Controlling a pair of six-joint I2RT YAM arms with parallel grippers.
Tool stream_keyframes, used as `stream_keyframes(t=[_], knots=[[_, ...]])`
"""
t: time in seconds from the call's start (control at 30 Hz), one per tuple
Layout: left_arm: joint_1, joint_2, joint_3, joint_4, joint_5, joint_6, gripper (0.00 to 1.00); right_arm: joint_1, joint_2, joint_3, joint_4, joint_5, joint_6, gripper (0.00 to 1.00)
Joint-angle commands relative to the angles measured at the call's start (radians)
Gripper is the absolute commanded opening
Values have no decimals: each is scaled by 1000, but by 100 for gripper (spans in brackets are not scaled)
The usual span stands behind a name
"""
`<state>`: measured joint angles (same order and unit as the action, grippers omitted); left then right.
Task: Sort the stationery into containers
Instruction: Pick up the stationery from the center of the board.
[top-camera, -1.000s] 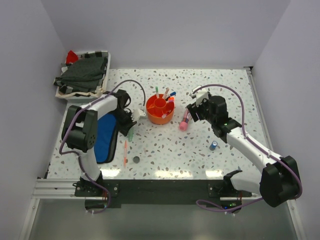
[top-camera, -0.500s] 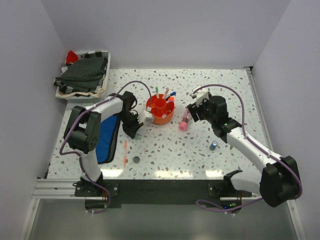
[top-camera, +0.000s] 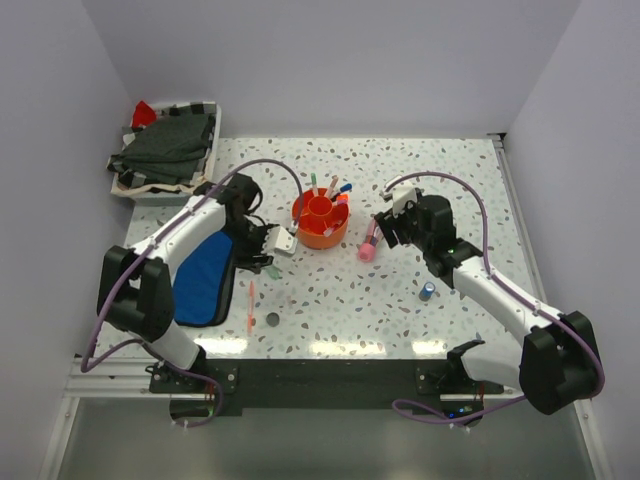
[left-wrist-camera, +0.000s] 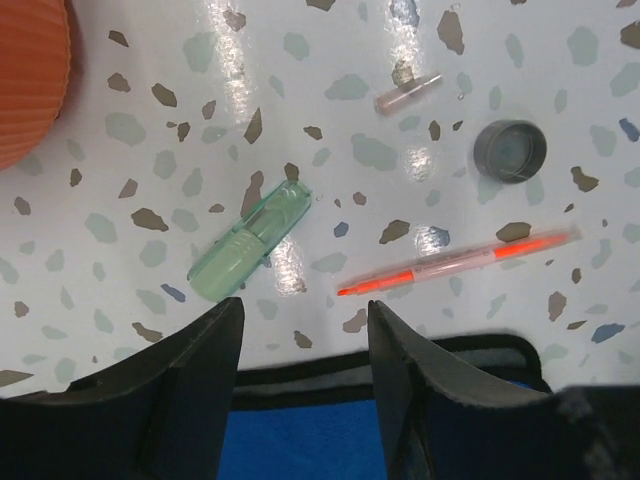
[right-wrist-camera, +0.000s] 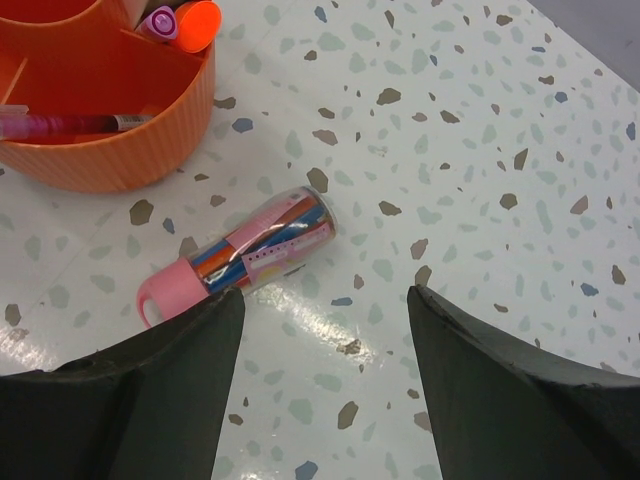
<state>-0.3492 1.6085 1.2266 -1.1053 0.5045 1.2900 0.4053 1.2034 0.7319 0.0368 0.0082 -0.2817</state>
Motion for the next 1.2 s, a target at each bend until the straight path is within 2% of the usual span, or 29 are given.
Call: stream_keyframes(t=[0.0, 0.2, 0.37, 0.67, 0.93, 1.17], knots=[[-5, 31, 25, 8, -43, 260, 58, -3, -28, -2, 28, -5, -7, 71], [-30, 122, 40, 57, -109, 385, 57, -8, -54, -14, 8, -1, -8, 71], [-74, 165, 37, 119, -123, 400, 55, -37, -76, -25, -9, 3, -10, 71], [-112, 244, 34, 107, -136, 387, 48, -80, -107, -48, -34, -1, -1, 71], [-116, 258, -36, 163, -184, 390, 40, -86, -88, -43, -26, -7, 3, 71], [-128, 220, -177, 314, -199, 365, 38, -86, -68, -17, -34, -7, 1, 71]])
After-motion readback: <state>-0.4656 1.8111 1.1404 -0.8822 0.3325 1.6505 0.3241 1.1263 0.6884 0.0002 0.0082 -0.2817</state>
